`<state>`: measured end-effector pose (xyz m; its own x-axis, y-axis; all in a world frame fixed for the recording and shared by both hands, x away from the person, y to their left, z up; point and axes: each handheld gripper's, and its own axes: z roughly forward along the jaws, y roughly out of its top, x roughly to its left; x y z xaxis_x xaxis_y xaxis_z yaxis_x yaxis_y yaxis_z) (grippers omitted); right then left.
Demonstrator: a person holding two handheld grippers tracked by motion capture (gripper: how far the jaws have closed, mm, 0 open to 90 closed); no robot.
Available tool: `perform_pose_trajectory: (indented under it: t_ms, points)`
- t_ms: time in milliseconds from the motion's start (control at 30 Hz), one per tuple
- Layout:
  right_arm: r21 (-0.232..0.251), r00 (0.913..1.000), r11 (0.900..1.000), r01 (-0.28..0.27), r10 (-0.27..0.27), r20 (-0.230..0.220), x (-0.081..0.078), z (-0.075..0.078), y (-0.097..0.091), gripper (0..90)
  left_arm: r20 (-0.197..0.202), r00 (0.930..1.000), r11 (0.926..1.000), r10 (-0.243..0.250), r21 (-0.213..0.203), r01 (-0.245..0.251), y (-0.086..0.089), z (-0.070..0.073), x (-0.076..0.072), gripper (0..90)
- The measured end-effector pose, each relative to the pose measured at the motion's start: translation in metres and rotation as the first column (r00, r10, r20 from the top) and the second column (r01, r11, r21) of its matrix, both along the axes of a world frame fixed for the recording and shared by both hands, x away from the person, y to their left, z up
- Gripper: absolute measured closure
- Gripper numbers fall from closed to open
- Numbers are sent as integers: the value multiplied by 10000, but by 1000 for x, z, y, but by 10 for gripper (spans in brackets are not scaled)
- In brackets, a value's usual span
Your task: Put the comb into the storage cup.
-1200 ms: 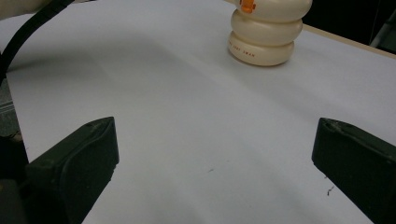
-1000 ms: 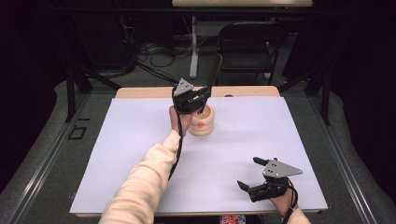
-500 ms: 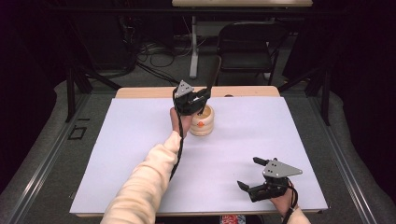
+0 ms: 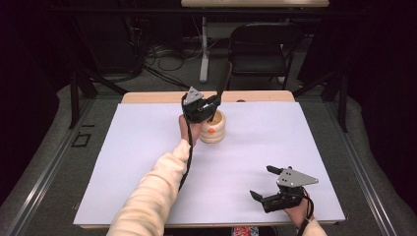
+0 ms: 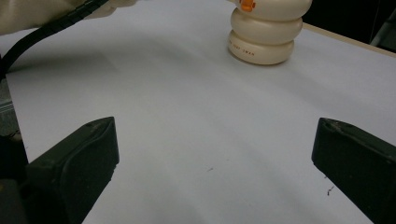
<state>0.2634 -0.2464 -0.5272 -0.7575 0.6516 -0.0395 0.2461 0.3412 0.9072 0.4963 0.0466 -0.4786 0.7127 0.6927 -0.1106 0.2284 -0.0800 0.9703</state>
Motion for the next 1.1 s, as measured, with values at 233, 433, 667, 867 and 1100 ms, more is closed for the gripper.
perform_pose_trajectory:
  t_ms: [233, 433, 667, 867, 1100]
  points:
    - [2, 10000, 10000, 7, -7, 3, 0, 0, 0, 2, -117, 9999, 10000, 0, 53, 1, 1, -6, 1, 722]
    - [-8, 10000, 10000, 2, -2, -15, 0, 0, 0, 2, -257, 9997, 9999, -31, 114, 33, 1, -11, 1, 722]
    - [-4, 10000, 10000, 8, -8, -42, 0, 0, 0, 2, -271, 9996, 9999, -15, 139, 19, 1, -12, 1, 721]
    - [-3, 10000, 10000, 21, -21, -43, 0, 0, 0, 2, -283, 9996, 9999, 9, 124, -6, 0, -13, 1, 721]
    - [-10, 10000, 10000, 18, -18, -47, 0, 0, 0, 2, -348, 9994, 9997, -33, 242, 42, -1, -15, 0, 721]
